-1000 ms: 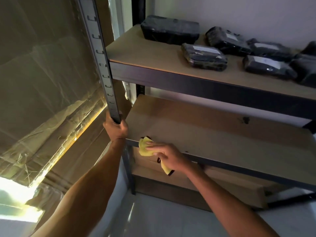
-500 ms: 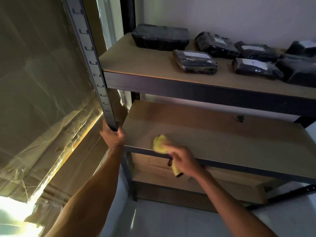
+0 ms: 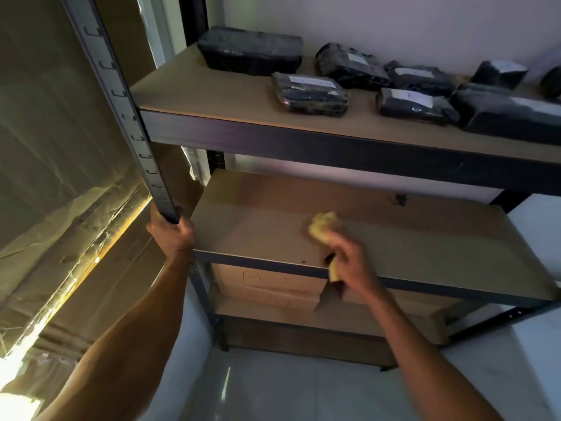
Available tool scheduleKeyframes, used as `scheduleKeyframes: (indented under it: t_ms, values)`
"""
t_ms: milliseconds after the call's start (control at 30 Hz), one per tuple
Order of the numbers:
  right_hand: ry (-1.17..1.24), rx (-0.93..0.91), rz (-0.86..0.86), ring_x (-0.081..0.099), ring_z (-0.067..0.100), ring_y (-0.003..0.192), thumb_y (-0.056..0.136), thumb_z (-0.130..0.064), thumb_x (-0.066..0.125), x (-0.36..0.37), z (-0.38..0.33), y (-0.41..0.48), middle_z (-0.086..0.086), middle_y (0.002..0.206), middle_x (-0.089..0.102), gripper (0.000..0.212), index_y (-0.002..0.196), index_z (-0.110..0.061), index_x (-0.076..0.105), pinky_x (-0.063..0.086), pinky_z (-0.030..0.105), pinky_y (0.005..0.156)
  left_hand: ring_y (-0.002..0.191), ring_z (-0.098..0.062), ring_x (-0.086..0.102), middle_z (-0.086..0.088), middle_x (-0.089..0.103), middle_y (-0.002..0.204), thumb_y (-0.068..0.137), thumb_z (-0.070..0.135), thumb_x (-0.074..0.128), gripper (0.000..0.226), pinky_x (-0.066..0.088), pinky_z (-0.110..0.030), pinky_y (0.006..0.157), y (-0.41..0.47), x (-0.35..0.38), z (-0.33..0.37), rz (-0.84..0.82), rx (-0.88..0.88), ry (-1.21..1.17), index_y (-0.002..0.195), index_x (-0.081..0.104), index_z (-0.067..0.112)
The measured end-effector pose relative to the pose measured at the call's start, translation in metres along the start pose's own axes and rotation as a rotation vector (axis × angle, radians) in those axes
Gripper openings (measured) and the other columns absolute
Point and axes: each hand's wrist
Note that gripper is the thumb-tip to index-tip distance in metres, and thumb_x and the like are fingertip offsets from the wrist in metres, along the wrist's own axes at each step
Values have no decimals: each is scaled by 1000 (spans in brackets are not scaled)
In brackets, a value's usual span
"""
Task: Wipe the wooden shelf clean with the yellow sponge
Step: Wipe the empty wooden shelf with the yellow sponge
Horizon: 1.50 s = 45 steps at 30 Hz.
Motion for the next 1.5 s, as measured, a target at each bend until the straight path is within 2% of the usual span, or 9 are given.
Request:
scheduleKeyframes:
  t_ms: [133,333,533,733,967,1167,1333,1433,1500]
  values:
    - [-341,256,159,60,37,109,83,4,51,-29,45,9,17,123,63,51,129,-18,60,49,38,92,48,-9,33,-4,44,60,87,27,51,33,31,-28,54,-1,1,-2,27,-2,35,75,52,-4]
    - [-136,-242,-297,37,3,137,94,-6,51,17,-13,-25,-16,150,39,53,139,-35,46,30,25,114,48,-8,39,-8,42,59,90,23,51,31,28,-18,53,-1,2,2,27,-4,44,75,50,-5]
    - [-276,226,179,58,32,114,87,1,50,-13,32,12,13,129,60,48,130,-20,58,46,33,94,49,-15,37,-4,41,59,92,27,52,35,30,-25,52,3,2,-7,35,-51,41,76,52,-5]
    - [-48,-132,-285,43,2,131,92,-2,51,27,-17,-15,-12,144,47,52,135,-33,51,34,19,109,46,-9,35,-2,38,58,92,25,52,32,28,-19,50,0,1,0,15,14,33,74,49,0]
    - [-308,479,257,61,37,107,79,4,54,-39,56,25,17,121,62,55,128,-20,60,49,37,89,49,-23,38,-5,41,58,94,26,52,33,30,-26,52,1,4,-11,39,26,26,74,48,-1]
    - [-59,-54,-161,50,4,124,84,9,49,32,-6,15,-11,140,50,59,131,-27,57,39,23,107,51,-16,34,-6,41,60,93,22,52,27,29,-30,52,0,7,-12,61,35,66,73,48,5]
    - [-218,247,284,56,32,120,69,6,47,-46,86,78,13,127,62,58,121,-12,64,36,28,107,48,-30,41,-14,40,55,93,17,53,26,31,-35,47,4,10,-22,62,49,38,70,41,10]
    - [-329,608,203,52,40,121,83,-2,53,-56,113,99,19,137,50,49,131,-13,54,41,40,100,47,-33,40,-17,40,55,91,14,54,27,30,-38,46,5,12,-26,66,48,41,69,40,9]
    - [-261,453,145,43,34,132,84,-2,52,-23,89,99,16,147,43,53,135,-13,53,32,37,110,48,-30,41,-16,41,55,93,12,55,27,30,-37,46,4,12,-26,67,56,28,69,42,9]
Point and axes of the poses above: each hand's wrist, its own y-axis towards the middle knuckle, its own x-axis out of the palm, z = x × y
